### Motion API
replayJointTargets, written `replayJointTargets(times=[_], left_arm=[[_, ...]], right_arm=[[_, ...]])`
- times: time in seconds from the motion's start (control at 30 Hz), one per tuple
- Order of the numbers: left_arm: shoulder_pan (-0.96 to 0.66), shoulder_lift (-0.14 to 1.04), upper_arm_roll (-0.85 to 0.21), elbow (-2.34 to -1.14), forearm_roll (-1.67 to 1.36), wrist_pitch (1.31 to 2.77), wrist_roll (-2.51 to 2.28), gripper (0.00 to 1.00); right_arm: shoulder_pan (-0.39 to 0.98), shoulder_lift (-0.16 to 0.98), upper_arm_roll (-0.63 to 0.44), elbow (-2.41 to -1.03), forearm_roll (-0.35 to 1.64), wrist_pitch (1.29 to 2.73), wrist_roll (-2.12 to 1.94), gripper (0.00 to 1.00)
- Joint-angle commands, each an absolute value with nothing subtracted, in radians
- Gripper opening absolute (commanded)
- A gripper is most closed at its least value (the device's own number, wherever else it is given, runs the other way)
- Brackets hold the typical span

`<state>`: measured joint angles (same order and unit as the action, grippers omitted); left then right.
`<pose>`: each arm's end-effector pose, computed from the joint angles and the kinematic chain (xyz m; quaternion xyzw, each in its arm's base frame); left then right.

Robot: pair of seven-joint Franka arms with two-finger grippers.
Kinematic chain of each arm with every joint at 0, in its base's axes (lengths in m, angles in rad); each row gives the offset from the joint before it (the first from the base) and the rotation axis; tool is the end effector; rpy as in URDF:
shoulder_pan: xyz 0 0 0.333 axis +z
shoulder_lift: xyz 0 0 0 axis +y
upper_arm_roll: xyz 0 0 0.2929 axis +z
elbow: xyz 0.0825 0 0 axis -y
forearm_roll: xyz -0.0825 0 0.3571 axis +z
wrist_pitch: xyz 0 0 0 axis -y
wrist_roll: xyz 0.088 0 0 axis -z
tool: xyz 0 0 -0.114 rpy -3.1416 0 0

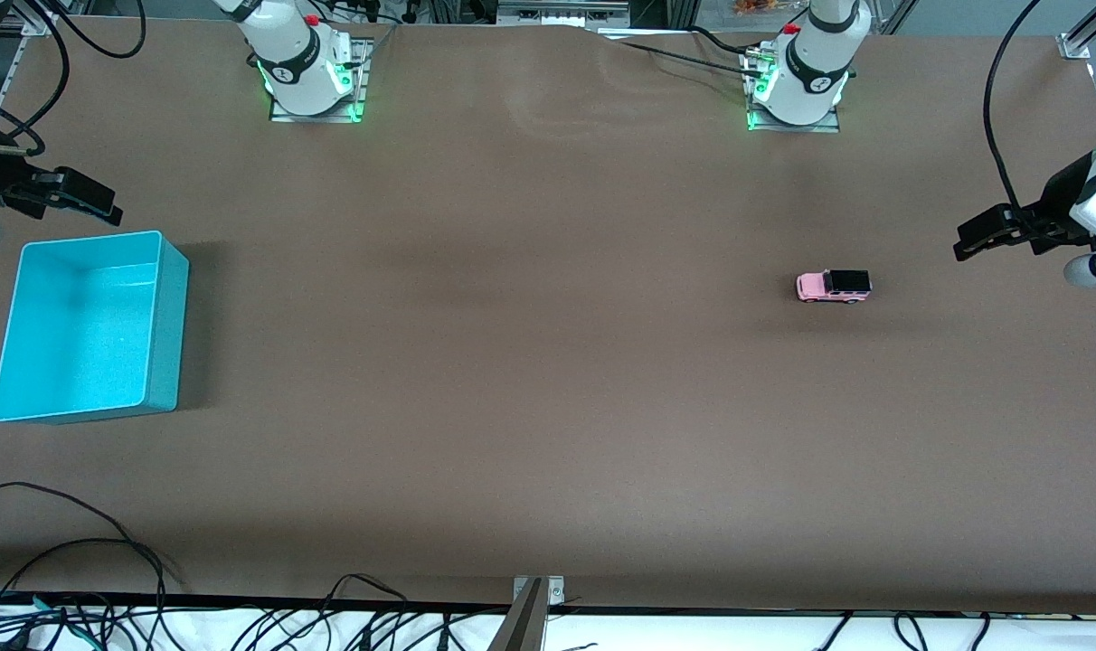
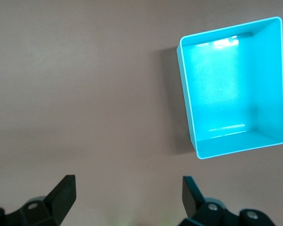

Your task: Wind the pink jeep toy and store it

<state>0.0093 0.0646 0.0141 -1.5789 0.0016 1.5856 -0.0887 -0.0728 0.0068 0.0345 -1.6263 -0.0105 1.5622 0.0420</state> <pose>0.5445 0.0127 0.5574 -0.9980 -0.0560 0.0289 0.0022 0.5253 -0.0214 0.5655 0.9986 -0.0400 -0.0354 0.0052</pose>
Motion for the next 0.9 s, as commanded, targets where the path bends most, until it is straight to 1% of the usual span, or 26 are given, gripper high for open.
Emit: replayJointTargets(times=[0.0,0.37,0.57,0.87], left_arm=[[0.018,0.083,0.009,-1.539,-0.006,1.559,-0.063,1.00],[0.018,0.081,0.009,-1.539,-0.006,1.559,-0.063,1.00],[0.018,0.083,0.009,-1.539,-0.006,1.559,-0.063,1.00],[0.011,0.112,0.006,-1.539,-0.009,1.565,-0.058,1.00]], right_arm=[[-0.074,0.000,0.038,-1.632,-0.021,1.563,0.025,1.00],[-0.074,0.000,0.035,-1.637,-0.017,1.562,0.023,1.00],[-0.075,0.002,0.035,-1.641,-0.020,1.589,0.021,1.00],[-0.074,0.002,0.035,-1.647,-0.015,1.589,0.023,1.00]])
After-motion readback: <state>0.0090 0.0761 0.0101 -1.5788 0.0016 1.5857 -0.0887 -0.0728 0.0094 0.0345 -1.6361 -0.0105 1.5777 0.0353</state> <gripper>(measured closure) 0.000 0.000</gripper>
